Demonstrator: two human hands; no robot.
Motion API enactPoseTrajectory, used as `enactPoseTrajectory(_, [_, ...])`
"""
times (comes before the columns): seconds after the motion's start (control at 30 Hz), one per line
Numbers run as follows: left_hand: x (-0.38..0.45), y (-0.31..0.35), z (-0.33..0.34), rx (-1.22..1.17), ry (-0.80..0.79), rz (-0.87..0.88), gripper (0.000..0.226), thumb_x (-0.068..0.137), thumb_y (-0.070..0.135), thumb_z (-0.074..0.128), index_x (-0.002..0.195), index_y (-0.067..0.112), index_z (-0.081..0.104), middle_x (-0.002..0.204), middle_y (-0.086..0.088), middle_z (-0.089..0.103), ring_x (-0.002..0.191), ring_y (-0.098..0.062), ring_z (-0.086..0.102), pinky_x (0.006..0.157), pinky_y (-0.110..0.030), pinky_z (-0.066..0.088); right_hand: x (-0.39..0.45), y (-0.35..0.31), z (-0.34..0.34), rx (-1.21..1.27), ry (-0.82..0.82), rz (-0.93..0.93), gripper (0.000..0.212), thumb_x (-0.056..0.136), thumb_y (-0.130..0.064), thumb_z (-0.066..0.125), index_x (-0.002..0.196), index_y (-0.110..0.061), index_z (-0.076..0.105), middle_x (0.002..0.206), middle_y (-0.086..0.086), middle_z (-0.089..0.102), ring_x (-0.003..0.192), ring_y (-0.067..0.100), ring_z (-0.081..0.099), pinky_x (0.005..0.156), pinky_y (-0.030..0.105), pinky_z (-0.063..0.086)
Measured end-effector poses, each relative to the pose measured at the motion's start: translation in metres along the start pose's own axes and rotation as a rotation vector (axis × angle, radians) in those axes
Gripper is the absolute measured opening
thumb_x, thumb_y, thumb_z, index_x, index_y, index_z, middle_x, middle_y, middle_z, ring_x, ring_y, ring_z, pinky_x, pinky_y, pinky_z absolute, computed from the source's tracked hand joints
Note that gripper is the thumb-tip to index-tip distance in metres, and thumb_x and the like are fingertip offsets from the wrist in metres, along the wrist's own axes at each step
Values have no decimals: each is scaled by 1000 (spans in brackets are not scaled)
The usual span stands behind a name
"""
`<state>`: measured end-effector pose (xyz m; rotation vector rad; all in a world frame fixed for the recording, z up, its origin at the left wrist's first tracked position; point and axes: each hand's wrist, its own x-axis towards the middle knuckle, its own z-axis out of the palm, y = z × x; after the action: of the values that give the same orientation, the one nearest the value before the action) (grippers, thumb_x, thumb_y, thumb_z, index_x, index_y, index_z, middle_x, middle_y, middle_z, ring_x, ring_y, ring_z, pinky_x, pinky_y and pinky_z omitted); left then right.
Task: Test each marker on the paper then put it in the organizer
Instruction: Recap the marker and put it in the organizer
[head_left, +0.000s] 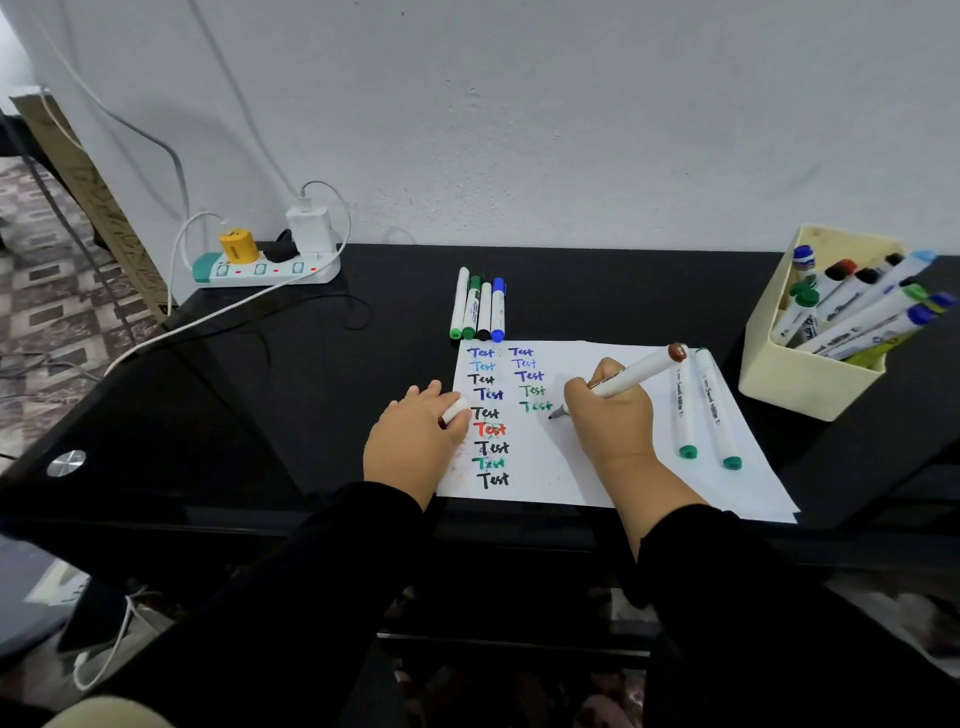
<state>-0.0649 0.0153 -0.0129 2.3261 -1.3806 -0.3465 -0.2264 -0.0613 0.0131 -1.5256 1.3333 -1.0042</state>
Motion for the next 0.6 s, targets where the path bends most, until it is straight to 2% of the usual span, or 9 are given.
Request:
enactPoseTrajectory(0.2, [1, 0, 0, 24, -9, -2, 45, 98, 42, 38, 140, 28, 42, 154, 4, 26, 144, -17, 16, 118, -37, 12, 2, 1, -2, 58, 9, 29, 37, 83, -3, 47, 59, -17, 23, 58, 2, 31, 50, 12, 29, 45, 17, 26])
enactPoseTrajectory(0.3, [0, 1, -1, 34, -10, 5, 45, 98, 42, 38, 140, 27, 41, 154, 4, 25, 144, -16, 16, 117, -36, 11, 6, 1, -5, 163, 33, 95, 36, 83, -3, 48, 58, -17, 26, 61, 5, 39, 53, 14, 31, 48, 21, 26])
enactPoseTrajectory(0.43, [1, 1, -3, 20, -30, 4, 45, 98, 41, 39, 140, 28, 41, 155, 3, 24, 144, -18, 14, 118, -38, 13, 14, -2, -9, 223, -54, 197, 34, 82, -6, 54, 58, -17, 34, 59, 4, 45, 54, 16, 36, 53, 25, 30])
enactPoseTrajectory(0.53, [-4, 1, -6, -140, 111, 24, 39, 95, 35, 50, 133, 27, 52, 153, 0, 28, 144, -19, 14, 114, -36, 18, 19, -8, -15, 236, -150, 276, 29, 86, -11, 58, 61, -15, 43, 57, 3, 46, 50, 13, 37, 48, 22, 30])
enactPoseTrajectory(0.6, [-9, 4, -12, -254, 234, 35, 37, 92, 31, 57, 128, 24, 58, 143, 2, 43, 136, -15, 31, 105, -26, 29, 22, -13, -20, 239, -198, 295, 31, 88, -15, 59, 62, -14, 43, 54, 1, 44, 46, 11, 35, 42, 20, 29])
